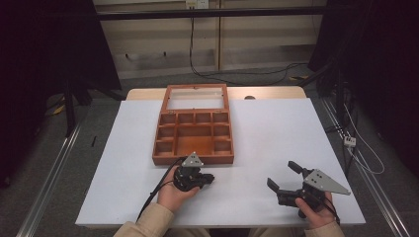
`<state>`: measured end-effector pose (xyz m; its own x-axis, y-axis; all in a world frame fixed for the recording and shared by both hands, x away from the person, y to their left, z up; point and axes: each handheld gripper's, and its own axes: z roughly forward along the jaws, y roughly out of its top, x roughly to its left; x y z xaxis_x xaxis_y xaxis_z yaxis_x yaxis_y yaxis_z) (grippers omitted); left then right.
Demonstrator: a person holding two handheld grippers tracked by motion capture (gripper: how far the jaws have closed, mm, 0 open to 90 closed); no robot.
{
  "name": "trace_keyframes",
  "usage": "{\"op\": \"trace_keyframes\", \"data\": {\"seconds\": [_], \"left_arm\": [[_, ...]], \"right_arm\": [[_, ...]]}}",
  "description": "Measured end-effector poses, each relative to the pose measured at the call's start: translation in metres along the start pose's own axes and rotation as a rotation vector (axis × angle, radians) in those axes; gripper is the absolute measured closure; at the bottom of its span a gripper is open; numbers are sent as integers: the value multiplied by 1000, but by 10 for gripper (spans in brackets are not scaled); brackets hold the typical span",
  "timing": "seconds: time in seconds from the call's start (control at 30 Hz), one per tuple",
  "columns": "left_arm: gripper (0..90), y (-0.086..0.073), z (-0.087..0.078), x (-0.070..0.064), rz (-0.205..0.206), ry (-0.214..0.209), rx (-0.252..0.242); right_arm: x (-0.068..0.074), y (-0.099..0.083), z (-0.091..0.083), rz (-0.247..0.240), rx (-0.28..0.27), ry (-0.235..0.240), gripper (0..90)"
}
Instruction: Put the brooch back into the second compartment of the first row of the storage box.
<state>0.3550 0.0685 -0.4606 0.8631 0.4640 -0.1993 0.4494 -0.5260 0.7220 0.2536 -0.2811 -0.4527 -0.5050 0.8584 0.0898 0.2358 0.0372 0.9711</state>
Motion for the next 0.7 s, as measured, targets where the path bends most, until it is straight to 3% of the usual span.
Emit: {"op": "trace_keyframes", "data": {"seconds": [0.37,0.53,0.7], "left_arm": [[898,1,-3,0,-30,2,13],[898,2,-9,3,-60,-52,13],[898,6,-15,4,-71,-71,9]], "right_arm": [[0,0,0,1,-5,1,41],[0,1,0,2,-6,1,41],[0,1,0,-3,-7,7,41]]}}
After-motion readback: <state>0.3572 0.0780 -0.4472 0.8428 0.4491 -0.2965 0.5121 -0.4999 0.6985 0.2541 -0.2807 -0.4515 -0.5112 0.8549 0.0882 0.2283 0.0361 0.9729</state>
